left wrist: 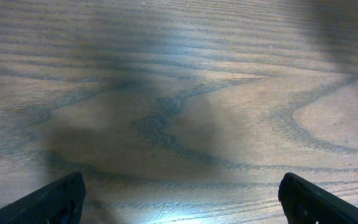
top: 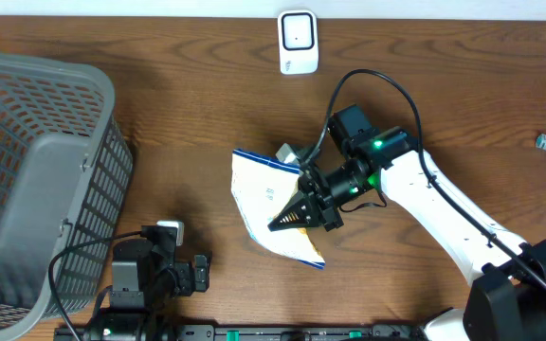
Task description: Scan the item barcode
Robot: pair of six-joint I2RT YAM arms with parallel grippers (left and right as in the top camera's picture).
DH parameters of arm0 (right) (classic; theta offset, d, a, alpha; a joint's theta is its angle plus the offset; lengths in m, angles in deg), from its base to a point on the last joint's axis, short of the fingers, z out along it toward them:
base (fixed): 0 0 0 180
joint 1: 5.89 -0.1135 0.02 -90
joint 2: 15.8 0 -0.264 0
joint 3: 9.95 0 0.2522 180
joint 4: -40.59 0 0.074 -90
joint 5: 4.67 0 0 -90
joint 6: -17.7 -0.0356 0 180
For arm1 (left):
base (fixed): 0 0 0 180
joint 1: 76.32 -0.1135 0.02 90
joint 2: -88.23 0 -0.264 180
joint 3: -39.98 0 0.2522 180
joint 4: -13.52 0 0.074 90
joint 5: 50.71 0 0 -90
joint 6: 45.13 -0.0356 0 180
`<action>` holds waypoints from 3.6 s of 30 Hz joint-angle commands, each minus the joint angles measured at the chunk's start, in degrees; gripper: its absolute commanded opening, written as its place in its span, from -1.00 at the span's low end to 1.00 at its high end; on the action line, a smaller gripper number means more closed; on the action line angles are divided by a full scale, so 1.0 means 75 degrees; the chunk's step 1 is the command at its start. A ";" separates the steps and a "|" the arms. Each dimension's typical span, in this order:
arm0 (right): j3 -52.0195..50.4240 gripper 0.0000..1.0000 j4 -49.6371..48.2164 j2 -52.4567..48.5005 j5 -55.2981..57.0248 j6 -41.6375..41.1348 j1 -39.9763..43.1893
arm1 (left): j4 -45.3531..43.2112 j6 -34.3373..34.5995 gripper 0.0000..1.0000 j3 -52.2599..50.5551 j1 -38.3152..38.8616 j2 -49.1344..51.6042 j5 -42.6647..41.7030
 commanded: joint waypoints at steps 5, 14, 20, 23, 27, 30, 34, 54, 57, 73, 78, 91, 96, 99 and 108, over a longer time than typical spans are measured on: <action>0.0017 -0.98 -0.0323 0.0093 -0.0895 0.1699 -0.0006 | -0.0003 -0.0050 0.98 0.0041 -0.0017 -0.0020 -0.0067; 0.0017 -0.98 0.0137 0.0117 -0.0895 0.1714 -0.0093 | -0.0003 -0.0050 0.98 0.0041 -0.0017 -0.0020 -0.0067; 0.0017 -0.98 0.0184 0.0437 -0.0895 0.1711 -0.0178 | -0.0003 -0.0050 0.98 0.0041 -0.0017 -0.0020 -0.0067; 0.0017 -0.98 0.0192 0.0836 -0.0629 0.1702 -0.0178 | -0.0003 -0.0050 0.99 0.0041 -0.0017 -0.0020 -0.0067; 0.0017 -0.97 0.0539 0.1408 0.1314 0.1411 -0.0178 | -0.0003 -0.0050 0.99 0.0041 -0.0017 -0.0020 -0.0067; 0.0017 -0.97 0.0443 0.1603 0.2885 -0.0122 -0.0178 | -0.0003 -0.0050 0.99 0.0041 -0.0017 -0.0020 -0.0067; 0.0015 -0.97 -0.0248 0.1574 0.6161 -0.4194 -0.0189 | -0.0003 -0.0050 0.99 0.0041 -0.0017 -0.0020 -0.0067; 0.2390 -0.98 0.0364 -0.0819 1.1106 -0.7423 0.0216 | -0.0003 -0.0050 0.99 0.0041 -0.0017 -0.0020 -0.0067; 0.4060 -0.98 0.1037 -0.2113 1.1587 -0.7134 0.0248 | -0.0003 -0.0050 0.99 0.0041 -0.0017 -0.0020 -0.0067; 1.1695 -0.98 0.2078 -0.7755 1.4262 -0.5855 0.0539 | 0.0000 -0.0050 0.99 0.0041 -0.0017 -0.0020 -0.0067; 1.1692 -0.98 0.0924 -0.7886 1.5550 -0.4905 0.0536 | -0.0003 -0.0050 0.99 0.0041 -0.0017 -0.0020 -0.0067; 1.1651 -0.99 -0.0982 -0.8370 1.6023 -0.3101 0.0204 | -0.0003 -0.0050 0.99 0.0041 -0.0017 -0.0020 -0.0067; 1.1651 -0.99 -0.1207 -0.8798 1.6871 -0.2457 -0.0012 | -0.0003 -0.0047 0.99 0.0041 -0.0017 -0.0020 -0.0067; 1.1642 -0.98 -0.1125 -0.8929 1.7282 -0.2375 -0.0029 | 0.0000 -0.0047 0.98 0.0041 -0.0017 -0.0020 -0.0067; 1.1637 -0.99 -0.0300 -0.8087 1.8255 -0.3069 0.0032 | 0.0000 -0.0050 0.99 0.0041 -0.0020 -0.0020 -0.0067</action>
